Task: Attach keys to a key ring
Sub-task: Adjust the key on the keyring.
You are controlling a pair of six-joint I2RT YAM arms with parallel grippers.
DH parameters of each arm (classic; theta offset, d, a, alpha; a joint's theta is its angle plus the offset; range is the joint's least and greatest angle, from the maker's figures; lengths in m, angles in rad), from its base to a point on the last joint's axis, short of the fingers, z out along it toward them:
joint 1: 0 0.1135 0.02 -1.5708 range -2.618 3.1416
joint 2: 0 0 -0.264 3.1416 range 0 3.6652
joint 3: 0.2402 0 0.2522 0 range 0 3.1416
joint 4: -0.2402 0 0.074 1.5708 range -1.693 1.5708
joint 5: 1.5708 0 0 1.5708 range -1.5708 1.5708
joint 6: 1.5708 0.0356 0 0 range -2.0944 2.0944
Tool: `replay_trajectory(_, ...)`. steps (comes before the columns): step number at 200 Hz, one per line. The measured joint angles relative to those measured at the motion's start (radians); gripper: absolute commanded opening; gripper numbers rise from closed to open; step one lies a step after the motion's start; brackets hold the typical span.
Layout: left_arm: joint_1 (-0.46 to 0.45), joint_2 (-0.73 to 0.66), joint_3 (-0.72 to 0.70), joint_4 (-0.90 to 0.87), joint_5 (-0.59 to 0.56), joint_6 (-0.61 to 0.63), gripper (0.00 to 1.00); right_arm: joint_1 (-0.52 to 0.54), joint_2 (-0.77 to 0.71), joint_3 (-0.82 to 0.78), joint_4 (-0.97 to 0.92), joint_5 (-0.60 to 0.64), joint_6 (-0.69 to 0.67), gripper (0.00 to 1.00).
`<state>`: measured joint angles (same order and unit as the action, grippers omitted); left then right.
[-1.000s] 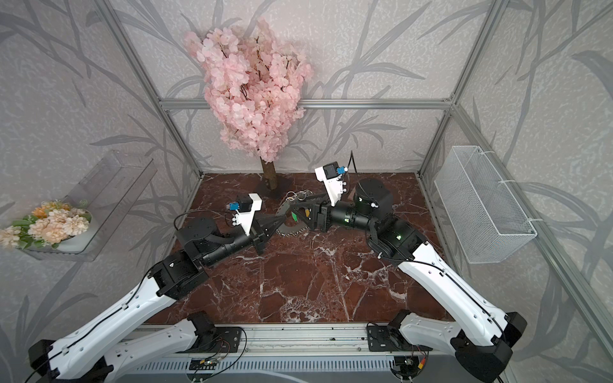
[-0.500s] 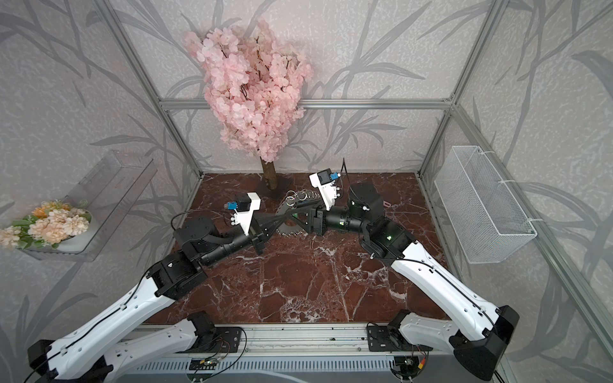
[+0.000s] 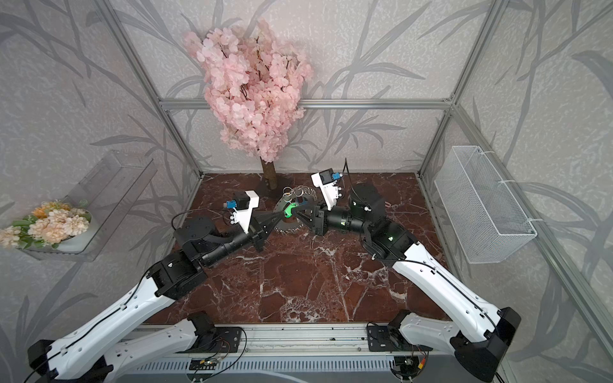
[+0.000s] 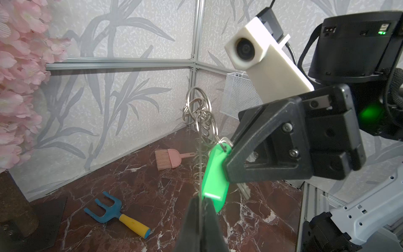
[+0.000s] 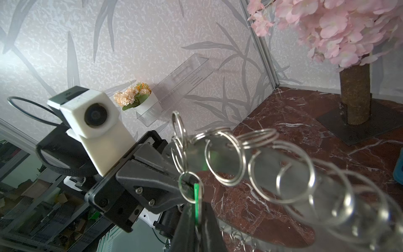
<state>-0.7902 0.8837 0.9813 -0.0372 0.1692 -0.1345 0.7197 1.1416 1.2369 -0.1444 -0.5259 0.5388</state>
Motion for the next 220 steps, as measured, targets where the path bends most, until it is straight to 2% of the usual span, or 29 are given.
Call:
replay_trajectory(34,-0.001,0.0,0.0,-0.007,-0.017,0.005,0.0,0.002,-0.022,0.013,-0.032,0.013,-0.021,0.0)
replay_trajectory(127,-0.01,-0.02,-0.068,0.04,-0.013,0.047,0.0,0.002,0.0,0.143,-0.207,0.047,-0.111,0.0)
replay_trajectory(136,-0.009,-0.02,-0.068,0.046,-0.013,0.046,0.02,0.002,0.005,0.153,-0.217,0.047,-0.116,0.0)
replay_trajectory(141,-0.009,-0.02,-0.068,0.049,-0.014,0.046,0.05,0.002,0.006,0.158,-0.222,0.046,-0.118,0.0)
replay_trajectory(149,-0.009,-0.02,-0.068,0.054,-0.014,0.045,0.15,0.002,0.01,0.165,-0.228,0.046,-0.121,0.0)
replay_trajectory(162,-0.008,-0.02,-0.068,0.059,-0.026,0.036,0.48,0.001,0.013,0.18,-0.237,0.045,-0.126,0.0)
replay_trajectory(179,-0.005,-0.02,-0.068,0.069,-0.048,0.029,0.67,0.001,0.018,0.208,-0.263,0.046,-0.133,0.0)
replay_trajectory(189,-0.001,-0.02,-0.068,0.071,-0.06,0.019,0.72,0.001,0.022,0.23,-0.279,0.046,-0.141,0.0)
replay_trajectory(220,0.0,-0.021,-0.071,0.074,-0.092,0.018,0.72,0.001,0.042,0.308,-0.327,0.044,-0.174,0.0)
